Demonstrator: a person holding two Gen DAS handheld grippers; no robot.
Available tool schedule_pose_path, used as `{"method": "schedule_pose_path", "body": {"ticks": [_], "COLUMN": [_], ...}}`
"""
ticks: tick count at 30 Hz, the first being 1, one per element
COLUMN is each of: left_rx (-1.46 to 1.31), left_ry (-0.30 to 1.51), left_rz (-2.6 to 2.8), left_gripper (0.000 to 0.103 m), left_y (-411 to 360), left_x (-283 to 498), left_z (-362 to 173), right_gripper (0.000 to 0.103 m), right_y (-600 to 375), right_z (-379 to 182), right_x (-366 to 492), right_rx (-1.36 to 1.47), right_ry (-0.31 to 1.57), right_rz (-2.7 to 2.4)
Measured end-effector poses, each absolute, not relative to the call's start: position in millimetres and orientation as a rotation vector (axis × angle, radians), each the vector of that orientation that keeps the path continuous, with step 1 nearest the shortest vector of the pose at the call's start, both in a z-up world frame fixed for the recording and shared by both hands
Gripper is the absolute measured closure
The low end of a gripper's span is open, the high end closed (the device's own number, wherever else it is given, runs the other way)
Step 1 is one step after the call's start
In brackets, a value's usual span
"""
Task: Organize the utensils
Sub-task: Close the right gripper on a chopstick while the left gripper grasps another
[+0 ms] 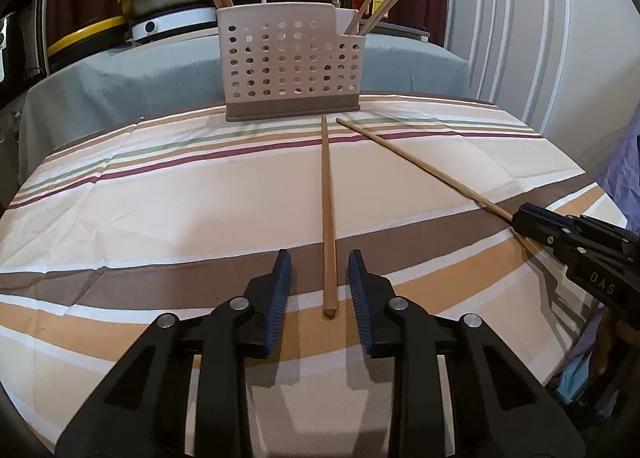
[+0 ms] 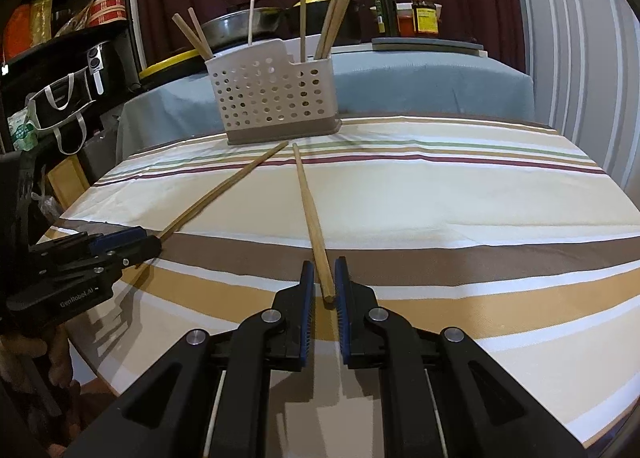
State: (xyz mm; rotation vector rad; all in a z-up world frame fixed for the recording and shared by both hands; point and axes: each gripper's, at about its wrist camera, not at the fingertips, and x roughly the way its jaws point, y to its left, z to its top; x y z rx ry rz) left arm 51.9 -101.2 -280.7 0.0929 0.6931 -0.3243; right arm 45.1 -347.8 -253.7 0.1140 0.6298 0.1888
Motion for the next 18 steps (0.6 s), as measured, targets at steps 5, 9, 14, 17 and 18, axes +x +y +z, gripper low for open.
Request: {"method": "schedule_pose_path", "body": {"ticks": [5,9,14,17,18], "left_rx": [0.091,0.092,0.096,0.094,0.094], "left_ry": [0.674,0.664,0.663,0.662,0.662], "left_rz": [-0.310,-0.311,-0.316,-0.320,-0.322], "left_gripper": [0.082,0.089,0.096,0.096,0.096], "left_y": [-99.1,-98.3,-97.8,-97.6,-97.3], "left_x": [50.0,48.9,47.8,47.0,46.7], "left_z": [-282.2,-281.9,-281.5,-281.4,-281.1], "right_gripper": [0.089,0.081,0.081,0.091,0.093], "right_y": [-344.9,-340.7,-342.4,-342.1,-342.2], "right_z": [-258.5,-258.7,-258.9,-259.0,-259.5], "right_x": [42.9,41.7,41.5,42.4,41.9], "right_rx": [0.120,0.112,0.127,0.123,0.124], "right_ry": [0.602,0.581,0.569,0.570,0.571], "right_rz": [0.193,0.195,0.188,0.179,0.178]}}
